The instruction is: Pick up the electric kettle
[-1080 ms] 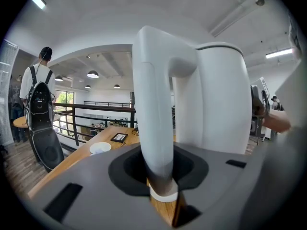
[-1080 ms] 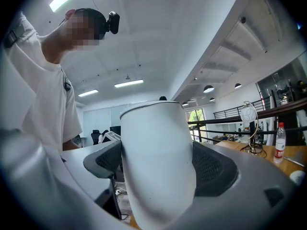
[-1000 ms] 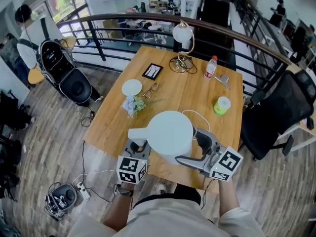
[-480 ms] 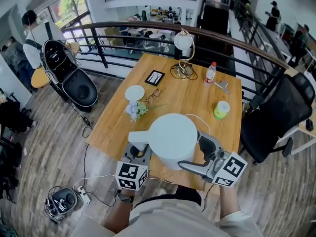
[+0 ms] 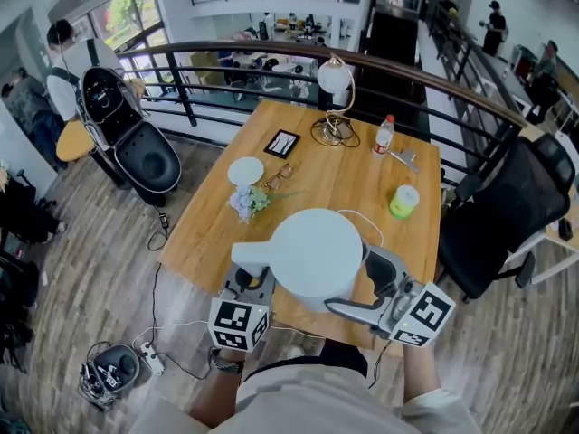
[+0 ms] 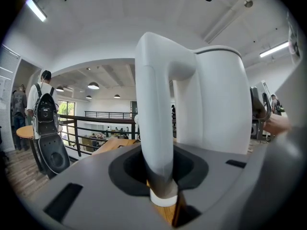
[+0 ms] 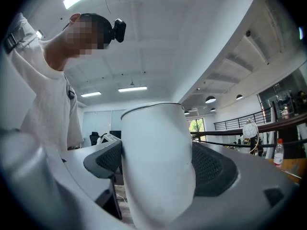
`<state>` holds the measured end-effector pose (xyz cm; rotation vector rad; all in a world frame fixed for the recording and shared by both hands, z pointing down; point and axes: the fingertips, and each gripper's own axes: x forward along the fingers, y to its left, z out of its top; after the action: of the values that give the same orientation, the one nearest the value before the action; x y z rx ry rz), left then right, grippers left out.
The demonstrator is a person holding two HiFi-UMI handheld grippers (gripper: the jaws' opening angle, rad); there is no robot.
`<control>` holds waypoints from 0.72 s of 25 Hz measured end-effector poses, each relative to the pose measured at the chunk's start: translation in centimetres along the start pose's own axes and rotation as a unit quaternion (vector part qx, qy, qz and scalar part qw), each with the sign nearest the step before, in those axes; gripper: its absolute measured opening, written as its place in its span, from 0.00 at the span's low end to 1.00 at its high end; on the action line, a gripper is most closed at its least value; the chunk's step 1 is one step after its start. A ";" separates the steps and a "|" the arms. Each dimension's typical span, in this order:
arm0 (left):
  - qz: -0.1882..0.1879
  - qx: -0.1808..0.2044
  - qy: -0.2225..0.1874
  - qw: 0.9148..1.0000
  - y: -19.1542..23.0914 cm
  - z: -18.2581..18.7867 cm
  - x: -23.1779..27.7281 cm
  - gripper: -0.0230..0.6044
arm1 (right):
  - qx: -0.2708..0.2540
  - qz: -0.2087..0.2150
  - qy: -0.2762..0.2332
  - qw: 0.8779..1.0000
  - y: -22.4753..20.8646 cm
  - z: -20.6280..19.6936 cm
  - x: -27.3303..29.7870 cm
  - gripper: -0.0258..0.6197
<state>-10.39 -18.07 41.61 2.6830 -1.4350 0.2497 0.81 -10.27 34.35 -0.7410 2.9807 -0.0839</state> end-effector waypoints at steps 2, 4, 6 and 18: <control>0.001 0.001 0.000 1.000 0.0 0.1 0.0 0.17 | 0.003 0.000 0.000 1.000 -0.1 0.0 0.0 0.71; 0.002 0.002 0.001 1.000 0.0 0.1 0.1 0.17 | 0.004 -0.001 0.001 1.000 -0.2 -0.1 -0.1 0.71; 0.002 0.003 0.002 1.000 0.0 0.1 0.3 0.17 | 0.005 -0.001 0.001 1.000 -0.4 -0.1 -0.2 0.71; 0.011 0.000 0.001 1.000 0.2 0.1 0.0 0.17 | 0.005 0.008 0.002 1.000 -0.3 -0.1 0.1 0.71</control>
<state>-10.53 -18.13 41.55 2.6669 -1.4644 0.2533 0.88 -10.55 34.44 -0.7161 2.9870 -0.1007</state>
